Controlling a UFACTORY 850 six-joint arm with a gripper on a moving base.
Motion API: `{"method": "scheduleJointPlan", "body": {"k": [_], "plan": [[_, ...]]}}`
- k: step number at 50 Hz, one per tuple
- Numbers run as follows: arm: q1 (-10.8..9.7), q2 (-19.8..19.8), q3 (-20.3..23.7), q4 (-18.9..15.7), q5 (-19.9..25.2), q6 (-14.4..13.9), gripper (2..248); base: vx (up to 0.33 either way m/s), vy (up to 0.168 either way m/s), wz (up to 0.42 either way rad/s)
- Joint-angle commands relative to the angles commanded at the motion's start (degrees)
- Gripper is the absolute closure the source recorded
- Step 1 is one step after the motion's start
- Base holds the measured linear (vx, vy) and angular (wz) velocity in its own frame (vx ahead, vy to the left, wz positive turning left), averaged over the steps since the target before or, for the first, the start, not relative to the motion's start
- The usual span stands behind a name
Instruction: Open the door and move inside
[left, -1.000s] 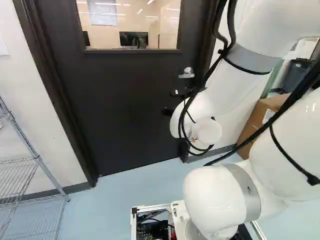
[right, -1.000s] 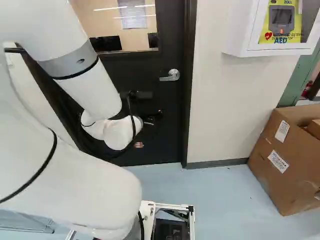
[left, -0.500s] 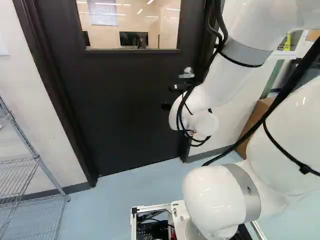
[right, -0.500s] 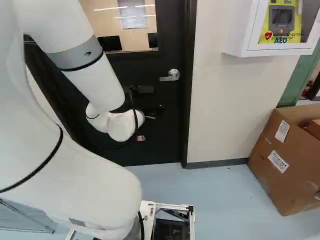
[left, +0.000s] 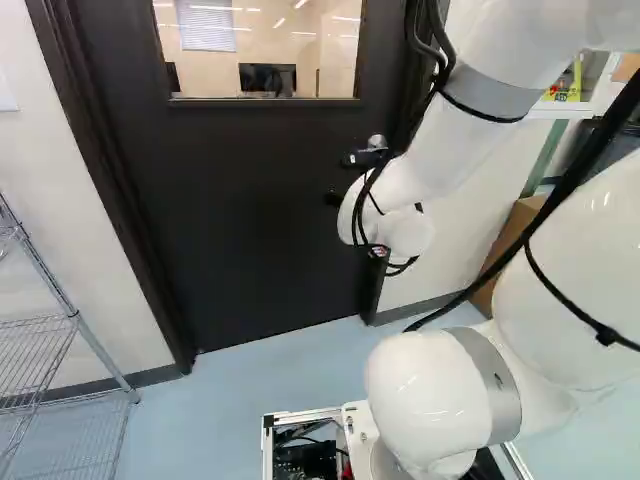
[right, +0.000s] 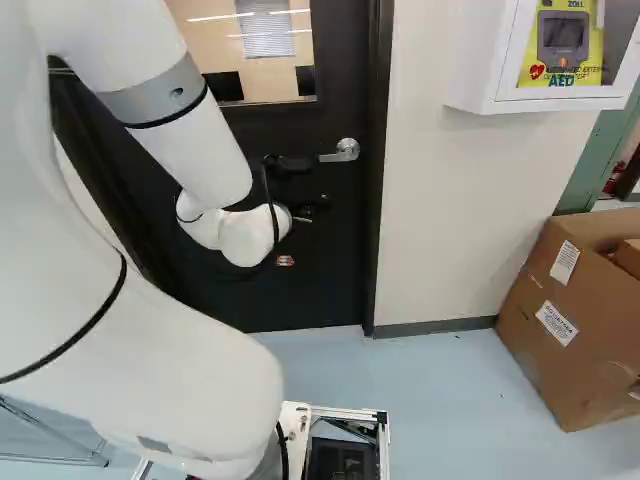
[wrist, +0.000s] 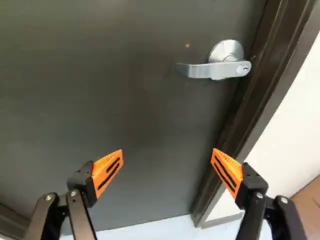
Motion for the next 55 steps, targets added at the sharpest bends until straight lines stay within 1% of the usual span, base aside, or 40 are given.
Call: {"method": "scheduleJointPlan", "body": {"k": [35, 55], "plan": [[-0.84, -0.74, -5.55, -0.12, 0.0, 0.0, 3, 0.0, 0.0, 0.0], [-1.58, -1.58, -9.03, -2.08, 0.0, 0.0, 3, 0.0, 0.0, 0.0]]}}
